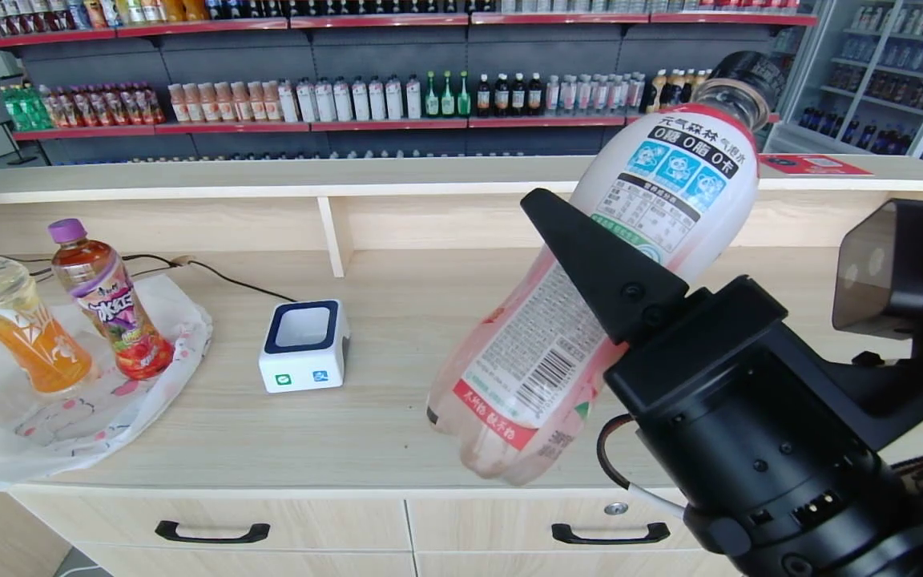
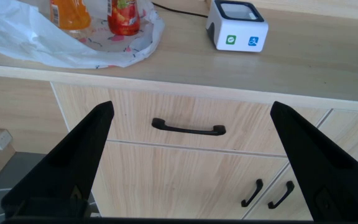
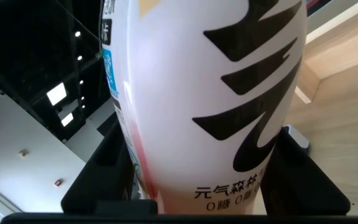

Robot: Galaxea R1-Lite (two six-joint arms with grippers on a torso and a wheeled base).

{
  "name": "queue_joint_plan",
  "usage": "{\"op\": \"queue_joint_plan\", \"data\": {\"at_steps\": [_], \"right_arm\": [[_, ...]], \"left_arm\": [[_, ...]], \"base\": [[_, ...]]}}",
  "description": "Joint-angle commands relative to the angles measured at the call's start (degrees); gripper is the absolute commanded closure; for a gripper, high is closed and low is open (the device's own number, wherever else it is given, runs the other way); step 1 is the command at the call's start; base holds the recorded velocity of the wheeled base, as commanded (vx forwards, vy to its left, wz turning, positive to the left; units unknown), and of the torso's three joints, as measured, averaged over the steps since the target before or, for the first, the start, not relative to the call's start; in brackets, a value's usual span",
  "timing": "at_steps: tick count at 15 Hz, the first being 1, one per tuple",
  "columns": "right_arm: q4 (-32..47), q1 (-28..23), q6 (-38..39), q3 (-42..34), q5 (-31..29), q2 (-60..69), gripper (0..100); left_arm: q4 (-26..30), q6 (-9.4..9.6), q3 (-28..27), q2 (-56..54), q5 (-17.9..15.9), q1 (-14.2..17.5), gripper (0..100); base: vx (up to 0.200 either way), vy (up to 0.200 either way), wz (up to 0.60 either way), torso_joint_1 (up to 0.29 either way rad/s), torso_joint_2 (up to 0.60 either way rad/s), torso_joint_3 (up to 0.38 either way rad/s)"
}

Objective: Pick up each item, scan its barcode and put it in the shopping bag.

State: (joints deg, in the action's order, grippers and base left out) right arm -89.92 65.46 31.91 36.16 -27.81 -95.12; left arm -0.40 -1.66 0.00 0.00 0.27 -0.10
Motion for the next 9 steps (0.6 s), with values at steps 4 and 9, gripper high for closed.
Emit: {"op": "queue_joint_plan", "data": {"at_steps": [4,9], "right_arm": [[-0.1,-2.2,-0.5,-0.3,0.3,0.2,100],[-0.1,-8.7,-5.7,-7.2,2.2,-1.0,100]], "left_arm": [[0.1,-0.01,0.0,0.0,0.0,0.0,0],[0.0,-0.01,0.0,0.0,0.0,0.0,0]], "base": [[0.0,0.0,0.0,0.0,0.0,0.0],[0.0,0.0,0.0,0.0,0.0,0.0]]}}
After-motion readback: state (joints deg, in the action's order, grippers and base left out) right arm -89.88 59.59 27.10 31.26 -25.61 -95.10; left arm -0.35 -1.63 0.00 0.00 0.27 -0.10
